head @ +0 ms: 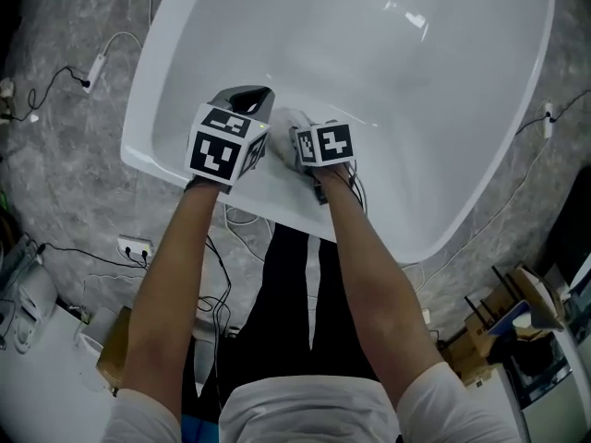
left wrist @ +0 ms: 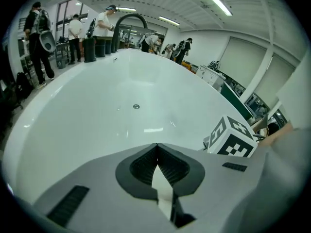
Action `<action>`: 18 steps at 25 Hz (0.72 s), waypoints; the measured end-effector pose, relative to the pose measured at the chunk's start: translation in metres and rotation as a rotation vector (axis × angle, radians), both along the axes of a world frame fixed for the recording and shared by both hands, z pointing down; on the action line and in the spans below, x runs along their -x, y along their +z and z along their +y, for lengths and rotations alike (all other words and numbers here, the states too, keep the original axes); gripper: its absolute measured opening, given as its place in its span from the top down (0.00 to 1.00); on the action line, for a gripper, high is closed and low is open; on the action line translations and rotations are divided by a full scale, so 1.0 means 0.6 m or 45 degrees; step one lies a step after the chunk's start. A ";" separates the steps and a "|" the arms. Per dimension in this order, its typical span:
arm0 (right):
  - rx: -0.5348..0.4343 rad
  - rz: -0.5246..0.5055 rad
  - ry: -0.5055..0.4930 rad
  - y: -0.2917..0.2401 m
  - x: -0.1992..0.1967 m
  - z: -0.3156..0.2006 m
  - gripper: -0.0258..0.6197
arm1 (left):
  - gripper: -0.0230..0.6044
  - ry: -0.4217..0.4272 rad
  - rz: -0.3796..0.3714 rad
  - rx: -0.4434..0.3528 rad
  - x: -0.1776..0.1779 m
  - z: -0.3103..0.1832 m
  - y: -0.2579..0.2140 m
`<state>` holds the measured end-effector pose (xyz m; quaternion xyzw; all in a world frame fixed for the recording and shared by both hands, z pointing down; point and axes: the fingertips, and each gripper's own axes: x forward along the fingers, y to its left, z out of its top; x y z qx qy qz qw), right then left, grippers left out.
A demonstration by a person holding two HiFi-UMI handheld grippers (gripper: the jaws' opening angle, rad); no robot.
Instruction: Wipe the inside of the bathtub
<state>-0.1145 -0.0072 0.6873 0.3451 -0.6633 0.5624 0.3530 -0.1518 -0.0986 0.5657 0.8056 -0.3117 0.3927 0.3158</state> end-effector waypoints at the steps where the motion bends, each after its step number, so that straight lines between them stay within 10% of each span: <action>1: 0.007 0.007 0.012 0.002 -0.013 0.005 0.82 | 0.94 0.024 -0.003 0.011 -0.011 0.006 0.008; 18: 0.071 0.120 0.078 0.019 -0.192 0.092 0.82 | 0.94 0.282 -0.033 0.145 -0.161 0.109 0.093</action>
